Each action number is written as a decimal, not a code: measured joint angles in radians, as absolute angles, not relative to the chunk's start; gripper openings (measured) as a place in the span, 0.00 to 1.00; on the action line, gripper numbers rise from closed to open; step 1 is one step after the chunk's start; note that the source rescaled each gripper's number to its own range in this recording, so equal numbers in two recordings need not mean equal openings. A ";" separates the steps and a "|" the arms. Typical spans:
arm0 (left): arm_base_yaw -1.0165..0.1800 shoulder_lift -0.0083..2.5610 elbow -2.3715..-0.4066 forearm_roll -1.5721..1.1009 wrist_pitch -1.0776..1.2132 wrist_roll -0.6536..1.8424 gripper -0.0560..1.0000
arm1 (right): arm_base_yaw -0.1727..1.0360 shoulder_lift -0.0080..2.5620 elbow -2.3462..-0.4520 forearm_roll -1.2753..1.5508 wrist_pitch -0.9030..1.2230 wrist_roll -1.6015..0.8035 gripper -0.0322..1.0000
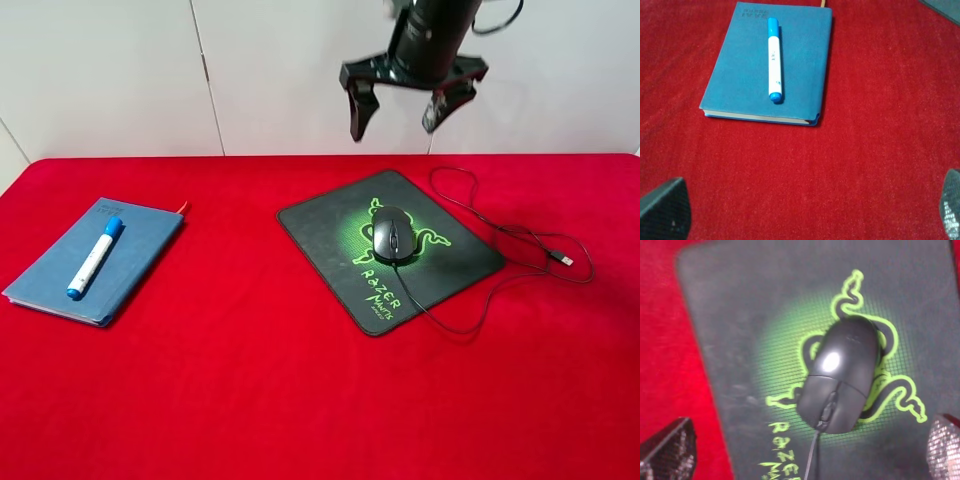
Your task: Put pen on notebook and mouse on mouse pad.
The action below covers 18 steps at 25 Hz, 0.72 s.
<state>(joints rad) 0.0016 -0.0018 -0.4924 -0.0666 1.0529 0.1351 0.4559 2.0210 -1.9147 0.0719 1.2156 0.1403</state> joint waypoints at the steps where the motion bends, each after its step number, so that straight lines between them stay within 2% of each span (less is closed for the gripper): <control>1: 0.002 -0.002 -0.492 -0.067 1.053 0.135 1.00 | 0.466 1.998 -1.908 0.071 1.216 0.140 1.00; 8: 0.002 -0.002 -0.492 -0.067 1.053 0.135 1.00 | 0.519 1.806 -1.735 0.066 1.218 0.141 1.00; 18: 0.002 -0.002 -0.492 -0.067 1.053 0.135 1.00 | 0.525 1.597 -1.451 0.073 1.219 0.141 1.00</control>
<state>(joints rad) 0.0016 -0.0018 -0.4924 -0.0666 1.0529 0.1351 0.5252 1.5974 -1.4508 0.0730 1.2186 0.1412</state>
